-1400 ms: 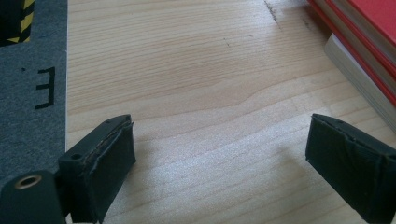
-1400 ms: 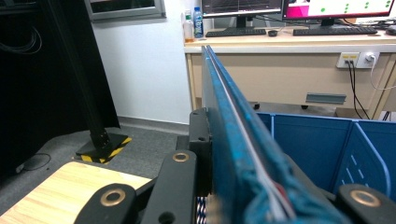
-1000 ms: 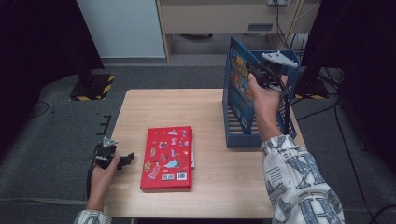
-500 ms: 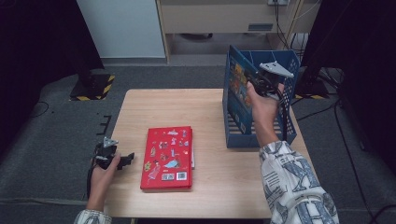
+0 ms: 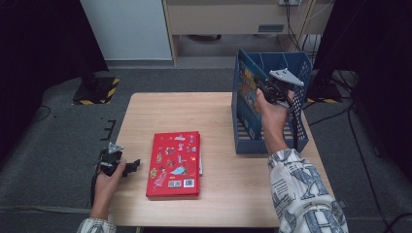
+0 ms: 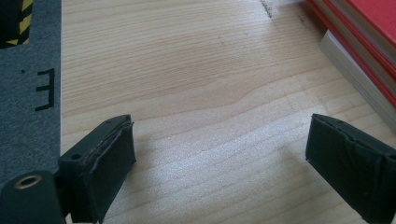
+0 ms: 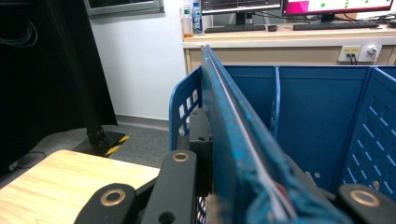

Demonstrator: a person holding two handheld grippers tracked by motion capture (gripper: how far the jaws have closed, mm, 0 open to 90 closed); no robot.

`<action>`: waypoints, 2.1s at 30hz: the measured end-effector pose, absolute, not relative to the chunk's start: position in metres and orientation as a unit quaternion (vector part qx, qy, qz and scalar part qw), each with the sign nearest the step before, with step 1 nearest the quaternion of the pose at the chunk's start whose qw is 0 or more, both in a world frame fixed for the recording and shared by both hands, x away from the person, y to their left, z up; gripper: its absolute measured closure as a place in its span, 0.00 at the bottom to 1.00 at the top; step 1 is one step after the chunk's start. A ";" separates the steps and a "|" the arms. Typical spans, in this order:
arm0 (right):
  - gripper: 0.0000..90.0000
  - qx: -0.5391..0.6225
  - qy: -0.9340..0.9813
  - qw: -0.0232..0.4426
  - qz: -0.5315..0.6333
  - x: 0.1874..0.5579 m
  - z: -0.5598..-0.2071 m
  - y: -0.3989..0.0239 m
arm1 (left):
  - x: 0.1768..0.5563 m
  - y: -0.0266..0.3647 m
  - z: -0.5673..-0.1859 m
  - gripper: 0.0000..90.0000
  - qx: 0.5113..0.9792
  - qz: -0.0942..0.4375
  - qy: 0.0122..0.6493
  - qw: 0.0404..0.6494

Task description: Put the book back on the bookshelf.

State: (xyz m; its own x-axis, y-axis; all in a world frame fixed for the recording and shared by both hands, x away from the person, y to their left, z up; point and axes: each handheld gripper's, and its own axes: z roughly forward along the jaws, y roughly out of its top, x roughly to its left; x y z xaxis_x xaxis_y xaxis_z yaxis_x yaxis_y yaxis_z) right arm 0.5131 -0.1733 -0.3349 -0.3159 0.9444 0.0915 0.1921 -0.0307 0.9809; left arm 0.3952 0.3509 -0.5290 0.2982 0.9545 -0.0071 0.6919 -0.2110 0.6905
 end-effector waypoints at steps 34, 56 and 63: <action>0.83 0.465 0.658 0.325 0.495 0.499 -0.326 -0.166 | 0.395 0.352 -0.528 0.09 0.746 0.219 0.552 0.301; 0.81 0.465 0.674 0.310 0.483 0.505 -0.308 -0.161 | 0.396 0.352 -0.529 0.09 0.747 0.218 0.552 0.301; 0.81 0.468 0.677 0.310 0.476 0.507 -0.309 -0.160 | 0.396 0.352 -0.529 0.09 0.747 0.217 0.552 0.301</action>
